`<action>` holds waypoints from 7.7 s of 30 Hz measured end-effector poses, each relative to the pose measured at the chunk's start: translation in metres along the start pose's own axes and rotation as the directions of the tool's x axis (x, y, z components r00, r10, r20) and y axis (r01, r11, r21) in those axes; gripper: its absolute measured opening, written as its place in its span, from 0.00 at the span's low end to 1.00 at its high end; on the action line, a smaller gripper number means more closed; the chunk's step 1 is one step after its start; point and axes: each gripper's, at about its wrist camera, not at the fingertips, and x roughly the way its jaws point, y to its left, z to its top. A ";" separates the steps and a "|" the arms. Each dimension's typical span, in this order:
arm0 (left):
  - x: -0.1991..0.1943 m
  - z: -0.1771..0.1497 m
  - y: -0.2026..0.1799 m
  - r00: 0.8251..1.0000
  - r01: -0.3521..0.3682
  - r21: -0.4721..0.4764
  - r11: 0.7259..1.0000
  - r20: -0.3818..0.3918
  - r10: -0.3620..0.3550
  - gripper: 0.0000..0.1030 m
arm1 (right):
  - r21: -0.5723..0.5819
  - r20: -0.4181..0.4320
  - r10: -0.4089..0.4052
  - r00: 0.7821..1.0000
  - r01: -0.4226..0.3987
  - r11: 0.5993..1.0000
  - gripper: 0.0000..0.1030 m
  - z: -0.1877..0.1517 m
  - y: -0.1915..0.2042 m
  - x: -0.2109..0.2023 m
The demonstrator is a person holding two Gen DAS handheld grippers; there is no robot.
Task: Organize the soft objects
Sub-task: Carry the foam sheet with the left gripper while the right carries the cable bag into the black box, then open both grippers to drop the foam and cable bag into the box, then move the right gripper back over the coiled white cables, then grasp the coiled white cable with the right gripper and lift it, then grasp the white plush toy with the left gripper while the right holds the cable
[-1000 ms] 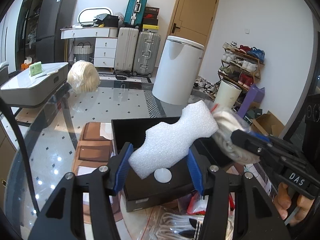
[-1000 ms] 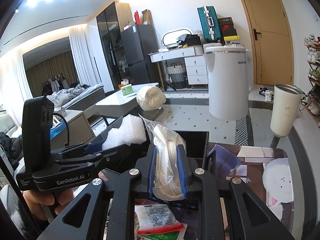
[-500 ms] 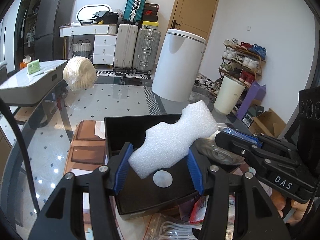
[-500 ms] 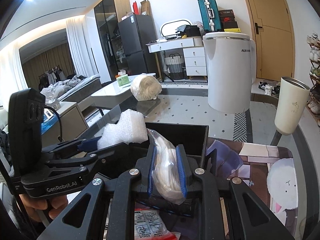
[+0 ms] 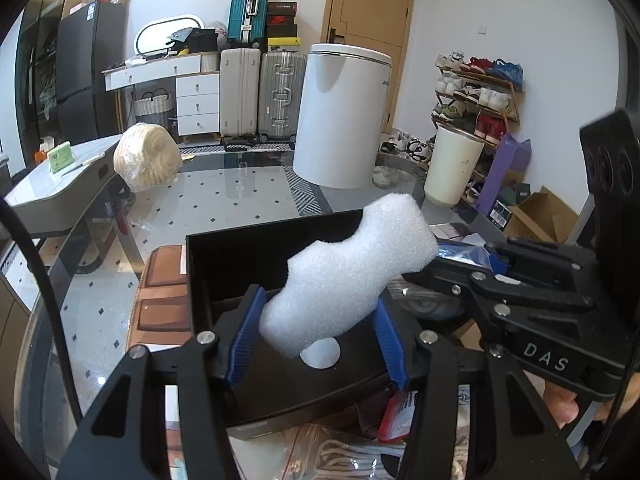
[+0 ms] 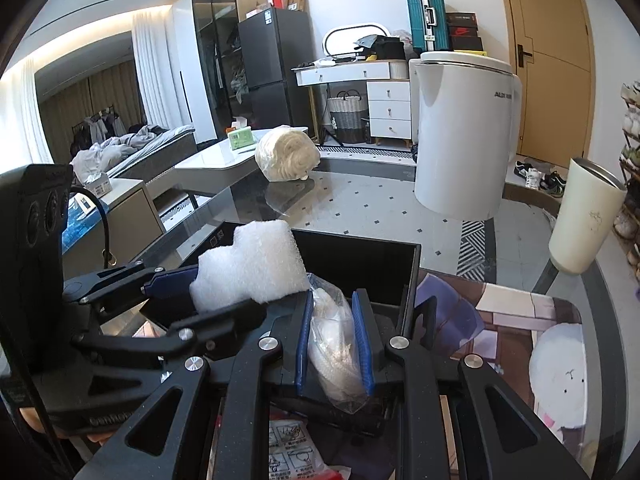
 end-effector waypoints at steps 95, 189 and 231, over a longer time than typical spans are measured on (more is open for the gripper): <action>-0.101 -0.108 0.001 1.000 -0.001 0.084 0.996 -0.011 0.002 1.00 | 0.077 -0.135 0.035 0.990 -0.025 0.997 0.99 -0.132 0.060 -0.079; -0.085 -0.116 -0.016 0.992 0.072 0.114 0.991 -0.110 -0.060 1.00 | 0.090 0.060 -0.112 0.992 0.107 0.990 0.26 -0.131 0.020 -0.135; -0.086 -0.115 -0.021 0.991 0.088 0.114 0.990 -0.108 -0.075 0.90 | 0.065 0.043 -0.079 0.996 0.076 0.995 0.26 -0.132 0.028 -0.126</action>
